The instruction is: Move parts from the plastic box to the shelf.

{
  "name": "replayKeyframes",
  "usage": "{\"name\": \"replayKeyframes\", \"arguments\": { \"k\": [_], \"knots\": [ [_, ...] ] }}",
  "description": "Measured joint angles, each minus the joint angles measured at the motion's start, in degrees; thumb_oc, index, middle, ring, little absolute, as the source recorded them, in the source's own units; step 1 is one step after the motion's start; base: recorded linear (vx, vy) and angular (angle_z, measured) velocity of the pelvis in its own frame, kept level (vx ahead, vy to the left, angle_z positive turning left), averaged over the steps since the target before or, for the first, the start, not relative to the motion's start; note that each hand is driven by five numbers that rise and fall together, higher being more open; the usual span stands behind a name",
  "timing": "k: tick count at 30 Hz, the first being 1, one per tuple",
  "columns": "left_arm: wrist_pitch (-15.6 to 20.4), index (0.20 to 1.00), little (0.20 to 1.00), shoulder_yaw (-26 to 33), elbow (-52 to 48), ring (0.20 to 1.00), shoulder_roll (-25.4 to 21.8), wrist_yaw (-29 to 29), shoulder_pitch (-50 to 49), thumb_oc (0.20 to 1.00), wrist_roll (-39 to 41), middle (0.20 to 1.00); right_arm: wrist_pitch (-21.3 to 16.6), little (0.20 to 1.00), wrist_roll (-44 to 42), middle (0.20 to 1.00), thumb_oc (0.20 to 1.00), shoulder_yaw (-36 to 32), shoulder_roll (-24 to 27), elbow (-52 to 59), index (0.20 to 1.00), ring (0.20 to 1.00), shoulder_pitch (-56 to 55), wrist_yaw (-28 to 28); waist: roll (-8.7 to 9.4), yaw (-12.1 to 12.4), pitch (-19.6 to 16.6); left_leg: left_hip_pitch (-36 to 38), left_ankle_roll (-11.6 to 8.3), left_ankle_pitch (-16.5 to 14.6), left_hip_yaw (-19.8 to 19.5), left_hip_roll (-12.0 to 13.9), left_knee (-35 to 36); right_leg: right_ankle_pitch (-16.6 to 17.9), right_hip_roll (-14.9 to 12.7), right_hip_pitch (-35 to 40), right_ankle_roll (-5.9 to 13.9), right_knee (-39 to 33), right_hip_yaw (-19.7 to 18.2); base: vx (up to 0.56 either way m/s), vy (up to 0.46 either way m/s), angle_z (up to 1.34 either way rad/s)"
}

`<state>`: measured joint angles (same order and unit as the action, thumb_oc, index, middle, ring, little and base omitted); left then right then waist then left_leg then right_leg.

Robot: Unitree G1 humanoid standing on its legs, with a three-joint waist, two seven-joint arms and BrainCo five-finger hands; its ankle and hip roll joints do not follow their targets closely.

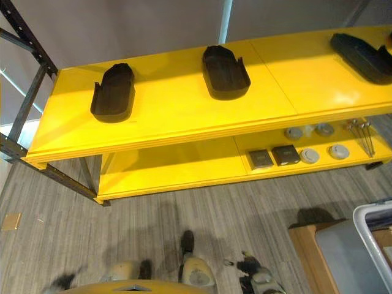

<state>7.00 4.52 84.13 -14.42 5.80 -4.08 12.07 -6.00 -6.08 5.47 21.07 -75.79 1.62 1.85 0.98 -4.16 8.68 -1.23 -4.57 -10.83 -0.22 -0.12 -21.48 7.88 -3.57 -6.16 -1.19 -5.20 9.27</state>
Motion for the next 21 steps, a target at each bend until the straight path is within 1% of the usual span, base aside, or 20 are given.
{"name": "replayKeyframes", "arguments": {
  "k": [2, 3, 4, 5, 6, 7, 8, 9, 10, 11, 12, 13, 14, 15, 16, 17, 18, 19, 21],
  "knots": [
    [-0.08, 1.000, 1.000, -0.72, -0.47, 1.000, -0.09, -0.11, -0.31, 1.000, -1.27, 1.000, 0.01, 1.000, -0.41, 1.000, 1.000, -0.28, 0.73, -1.18, 1.000, 1.000, -1.43, -0.10, -0.70, -0.55, -1.57, 4.06, 1.00, -0.87, -1.33, 0.18, 9.82, 1.09, 0.30, -0.59, 1.37, 0.24, 0.62, -0.13, 0.184, 0.70],
    [-0.08, 1.000, 1.000, -2.41, -1.05, 1.000, -0.04, -0.13, 0.68, 1.000, -1.89, 1.000, 0.08, 1.000, -0.50, 1.000, 1.000, -0.77, 1.14, -1.85, 1.000, 1.000, -1.94, -0.10, -1.62, -1.27, -2.43, 6.61, 2.23, 0.09, -2.94, 0.43, 16.67, 2.17, 0.91, -1.40, 1.80, 0.40, -0.34, -0.19, 0.222, 0.80],
    [-0.06, 1.000, 1.000, -4.80, -2.71, 1.000, -0.21, -0.20, 1.35, 1.000, -2.99, 1.000, 0.15, 1.000, -0.77, 1.000, 1.000, -1.93, 1.24, -1.92, 1.000, 1.000, -2.79, -0.12, -2.12, -1.56, -2.82, 7.95, 3.67, 2.85, -3.80, 0.02, 21.05, 4.45, 1.59, -2.11, 1.70, 0.42, -1.87, -0.13, 0.142, 0.34],
    [0.13, 1.000, 1.000, -7.16, -4.88, 1.000, -0.80, -0.26, 1.53, 1.000, -3.92, 1.000, 0.15, 1.000, -1.01, 1.000, 1.000, -2.44, 0.23, -1.95, 1.000, 1.000, -2.04, -0.10, -0.81, -0.44, -3.30, 10.15, 4.04, 6.75, -3.82, -1.46, 24.86, 5.78, 1.01, -3.16, 2.28, 0.44, -3.45, -0.22, 0.191, -0.18],
    [0.36, 1.000, 1.000, -8.62, -6.25, 1.000, -1.39, -0.38, 1.78, 1.000, -5.07, 1.000, -0.10, 1.000, -1.38, 1.000, 1.000, -2.42, -0.66, -1.67, 1.000, 1.000, -1.17, -0.15, 0.30, -0.31, -4.08, 10.17, 4.15, 7.64, -2.90, -2.54, 26.08, 7.05, 0.25, -4.06, 2.36, 0.44, -4.53, -0.25, 0.171, -0.58],
    [0.48, 1.000, 1.000, -11.06, -7.48, 1.000, -2.39, -0.35, 3.22, 1.000, -6.87, 1.000, -0.22, 1.000, -1.41, 1.000, 1.000, -1.48, -2.01, -1.68, 1.000, 1.000, -0.54, -0.32, 2.23, -0.51, -5.08, 9.29, 4.43, 7.82, -1.64, -4.69, 25.57, 8.69, -1.58, -4.83, 3.51, 0.47, -5.78, -0.34, 0.197, -0.42],
    [0.50, 1.000, 1.000, -13.96, -8.43, 1.000, -3.64, -0.42, 4.66, 1.000, -7.99, 1.000, -0.22, 1.000, -1.40, 1.000, 1.000, -1.11, -3.03, -1.65, 1.000, 1.000, -0.27, -0.41, 3.43, -0.83, -5.72, 7.68, 5.09, 7.57, -1.20, -6.03, 23.90, 10.30, -2.88, -5.87, 4.53, 0.52, -6.98, -0.28, 0.097, -0.27],
    [0.69, 1.000, 1.000, -13.79, -8.82, 1.000, -4.06, -0.47, 4.80, 1.000, -8.44, 1.000, -0.07, 1.000, -1.40, 1.000, 1.000, -1.00, -3.47, -1.61, 1.000, 1.000, 0.02, -0.48, 3.13, -0.73, -5.73, 6.75, 5.83, 7.53, -0.66, -6.07, 23.41, 10.88, -3.23, -6.61, 5.71, 0.49, -7.30, -0.30, 0.076, -0.16],
    [1.09, 1.000, 1.000, -13.73, -8.99, 1.000, -5.92, -0.41, 7.30, 1.000, -9.33, 1.000, 0.23, 1.000, -1.41, 1.000, 1.000, 1.27, -5.01, -1.90, 1.000, 1.000, 0.59, -0.51, 3.79, -1.48, -6.02, 5.24, 7.65, 8.67, 0.38, -6.86, 22.86, 12.83, -3.95, -7.98, 9.42, 1.19, -8.38, -0.29, 0.072, -0.11],
    [1.04, 1.000, 1.000, -13.69, -9.03, 1.000, -6.66, -0.37, 8.71, 1.000, -9.74, 1.000, 0.25, 1.000, -1.38, 1.000, 1.000, 2.21, -5.80, -1.89, 1.000, 1.000, 0.65, -0.62, 3.55, -1.83, -5.97, 4.51, 8.40, 9.16, 0.43, -6.22, 22.66, 10.76, -3.27, -9.17, 11.43, 3.84, -9.75, -0.23, 0.058, -0.08],
    [1.10, 1.000, 1.000, -13.63, -9.26, 1.000, -7.16, -0.35, 9.37, 1.000, -9.94, 1.000, 0.79, 1.000, -1.36, 1.000, 1.000, 2.48, -6.43, -1.87, 1.000, 1.000, 0.45, -0.90, 2.54, -2.02, -5.89, 4.08, 8.27, 9.83, 0.37, -4.80, 23.22, 6.64, -1.81, -9.82, 11.89, 6.67, -10.90, -0.12, 0.036, -0.04],
    [1.32, 1.000, 1.000, -13.58, -9.24, 1.000, -7.33, -0.36, 9.61, 1.000, -9.95, 1.000, 1.12, 1.000, -1.34, 1.000, 1.000, 2.77, -6.67, -2.11, 1.000, 1.000, 0.48, -1.21, 1.84, -2.01, -5.94, 3.87, 8.45, 10.51, 0.44, -3.78, 23.80, 4.02, -0.71, -9.93, 11.36, 8.30, -10.87, -0.09, 0.025, -0.14],
    [1.35, 1.000, 1.000, -13.69, -9.21, 1.000, -7.70, -0.46, 10.16, 1.000, -10.04, 1.000, 1.42, 1.000, -1.28, 1.000, 1.000, 3.14, -6.90, -2.16, 1.000, 1.000, 0.63, -1.84, 0.55, -1.67, -5.56, 4.05, 8.45, 11.28, 0.85, -2.28, 24.42, 0.31, 1.16, -10.47, 10.82, 12.28, -11.24, -0.08, 0.006, -0.31],
    [1.31, 1.000, 1.000, -13.60, -9.01, 1.000, -8.14, -0.55, 10.12, 1.000, -10.06, 1.000, 1.40, 1.000, -1.28, 1.000, 1.000, 3.37, -6.90, -2.22, 1.000, 1.000, 0.66, -2.14, 0.24, -1.33, -5.38, 3.72, 8.50, 12.02, 1.72, -1.64, 24.74, -3.21, 1.58, -8.98, 10.72, 15.15, -11.50, -0.08, -0.003, -0.40],
    [0.81, 1.000, 1.000, -13.25, -8.48, 1.000, -8.11, -0.79, 9.89, 1.000, -10.05, 1.000, 1.28, 1.000, -1.31, 1.000, 1.000, 2.96, -6.88, -4.45, 1.000, 1.000, 0.83, -2.51, 0.01, -0.54, -5.25, 3.10, 8.70, 12.06, 3.16, -1.13, 24.35, -7.13, 1.29, -7.25, 10.49, 19.46, -11.39, 0.00, -0.034, -0.54],
    [0.84, 1.000, 1.000, -13.16, -8.28, 1.000, -7.85, -1.11, 9.53, 1.000, -10.04, 1.000, 1.66, 1.000, -1.31, 1.000, 1.000, 1.52, -6.84, -5.87, 1.000, 1.000, 0.94, -2.64, -0.35, 1.05, -5.22, 3.34, 8.76, 12.12, 3.59, -0.91, 24.65, -10.03, -0.16, -5.00, 9.08, 22.06, -8.91, 0.03, -0.029, -0.49],
    [0.77, 1.000, 1.000, -13.09, -8.18, 1.000, -7.74, -1.19, 8.95, 1.000, -10.03, 1.000, 2.22, 1.000, -1.29, 1.000, 1.000, 0.98, -6.96, -6.14, 1.000, 1.000, 0.73, -2.70, -0.21, 1.66, -5.17, 3.42, 8.52, 12.38, 4.09, -1.05, 24.79, -10.71, -1.20, -0.86, 9.73, 18.89, -7.75, 0.09, -0.034, -0.42],
    [0.39, 1.000, 1.000, -13.11, -8.03, 1.000, -7.74, -1.24, 8.29, 1.000, -10.03, 1.000, 2.46, 1.000, -1.28, 1.000, 1.000, 0.90, -7.02, -6.19, 1.000, 1.000, 0.70, -2.83, 0.03, 1.91, -5.20, 3.42, 8.31, 12.54, 4.25, -1.41, 25.00, -10.40, -1.99, 2.07, 9.87, 14.96, -7.08, 0.10, -0.043, -0.26],
    [0.10, 1.000, 1.000, -13.10, -8.00, 1.000, -7.75, -1.30, 6.55, 1.000, -10.03, 1.000, 2.50, 1.000, -1.27, 1.000, 1.000, 1.01, -7.05, -6.19, 1.000, 1.000, 0.45, -3.06, 1.12, 2.03, -5.51, 3.63, 7.56, 13.00, 4.80, -2.55, 25.75, -7.68, -3.13, 8.29, 9.53, 6.23, -6.94, 0.13, -0.072, -0.20]
  ]
}}
